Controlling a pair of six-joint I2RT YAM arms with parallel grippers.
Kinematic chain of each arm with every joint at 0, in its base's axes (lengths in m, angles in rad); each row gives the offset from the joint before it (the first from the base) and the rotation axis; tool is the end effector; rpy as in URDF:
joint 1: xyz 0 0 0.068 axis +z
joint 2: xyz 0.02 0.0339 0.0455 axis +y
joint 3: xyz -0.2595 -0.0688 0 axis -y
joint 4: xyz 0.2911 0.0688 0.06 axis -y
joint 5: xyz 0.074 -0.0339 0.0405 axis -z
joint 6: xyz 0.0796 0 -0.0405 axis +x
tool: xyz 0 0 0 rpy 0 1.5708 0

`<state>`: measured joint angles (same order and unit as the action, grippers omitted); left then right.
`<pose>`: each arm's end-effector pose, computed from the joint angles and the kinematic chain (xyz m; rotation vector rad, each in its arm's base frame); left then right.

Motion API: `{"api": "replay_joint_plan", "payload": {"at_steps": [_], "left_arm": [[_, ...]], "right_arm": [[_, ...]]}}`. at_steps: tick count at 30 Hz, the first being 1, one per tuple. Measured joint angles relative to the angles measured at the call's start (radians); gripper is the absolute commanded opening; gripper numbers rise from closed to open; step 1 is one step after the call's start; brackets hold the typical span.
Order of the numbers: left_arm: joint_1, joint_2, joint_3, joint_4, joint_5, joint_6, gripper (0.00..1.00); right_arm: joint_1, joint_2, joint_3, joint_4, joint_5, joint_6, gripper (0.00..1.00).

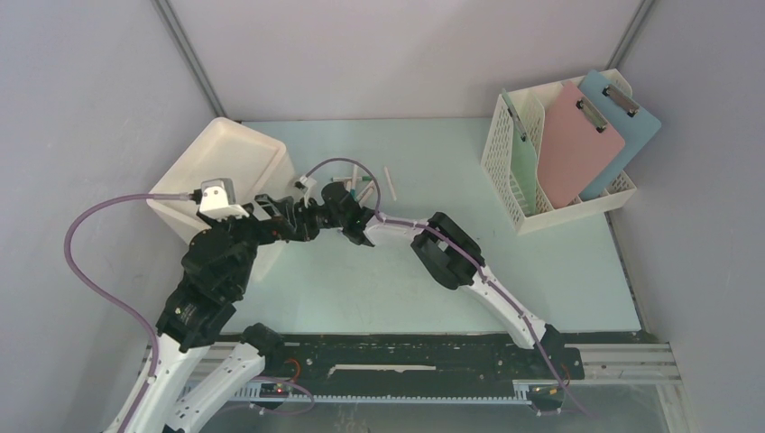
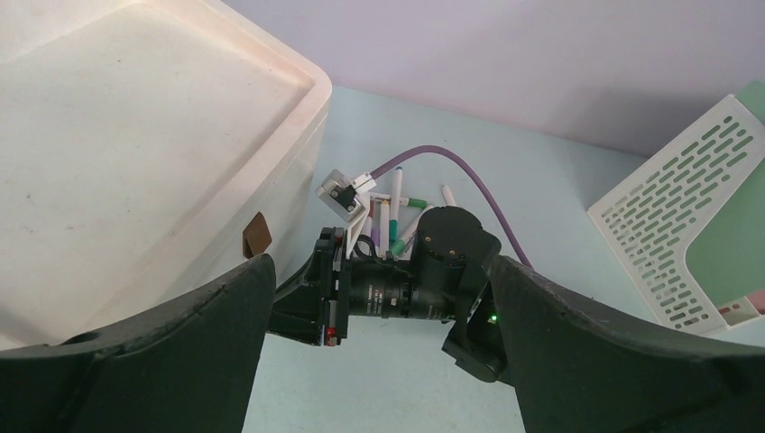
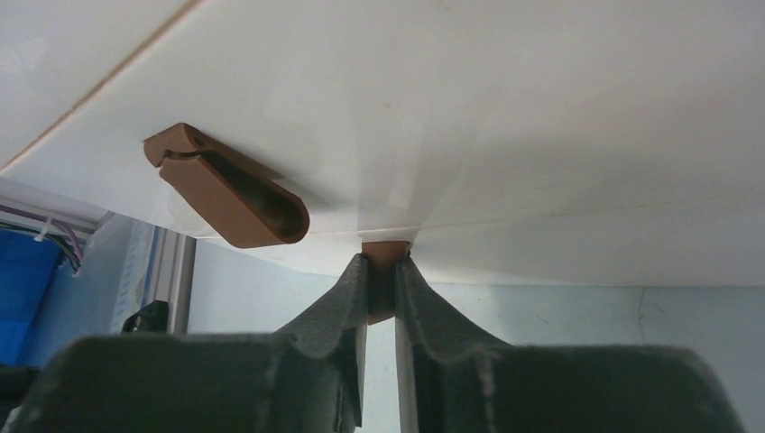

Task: Organize the desk
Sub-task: Open the drawer in the storage box.

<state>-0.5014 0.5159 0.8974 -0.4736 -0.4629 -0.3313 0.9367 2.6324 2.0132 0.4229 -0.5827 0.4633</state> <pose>0.1808 -0.0586 0.3922 -0.2095 1.6458 -0.2486 0.3535 0.5546 0.0925 -0.9212 1.7780 1.4740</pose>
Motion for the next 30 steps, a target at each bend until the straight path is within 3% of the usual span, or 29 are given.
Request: {"api": "replay_joint_plan", "payload": {"at_steps": [5,13,22,26,30], "left_arm": [[0.0,-0.002,0.0,0.0,0.0,0.0,0.97],[0.0,-0.003,0.0,0.0,0.003,0.0,0.97],[0.0,-0.007,-0.017,0.017,0.013,0.0,0.97],[0.0,-0.005,-0.045,0.04,0.029,0.0,0.98],[0.0,0.002,-0.06,0.051,0.044,0.0,0.99]], "right_arm": [[0.0,0.003,0.0,0.0,0.007,0.023,0.0],[-0.008,0.001,-0.037,0.048,-0.019,0.067,0.0],[-0.023,-0.197,-0.355,0.08,-0.066,0.012,0.01],[-0.022,-0.278,-0.451,0.024,-0.1,-0.055,0.42],[-0.026,-0.318,-0.457,-0.095,-0.183,-0.165,0.58]]}}
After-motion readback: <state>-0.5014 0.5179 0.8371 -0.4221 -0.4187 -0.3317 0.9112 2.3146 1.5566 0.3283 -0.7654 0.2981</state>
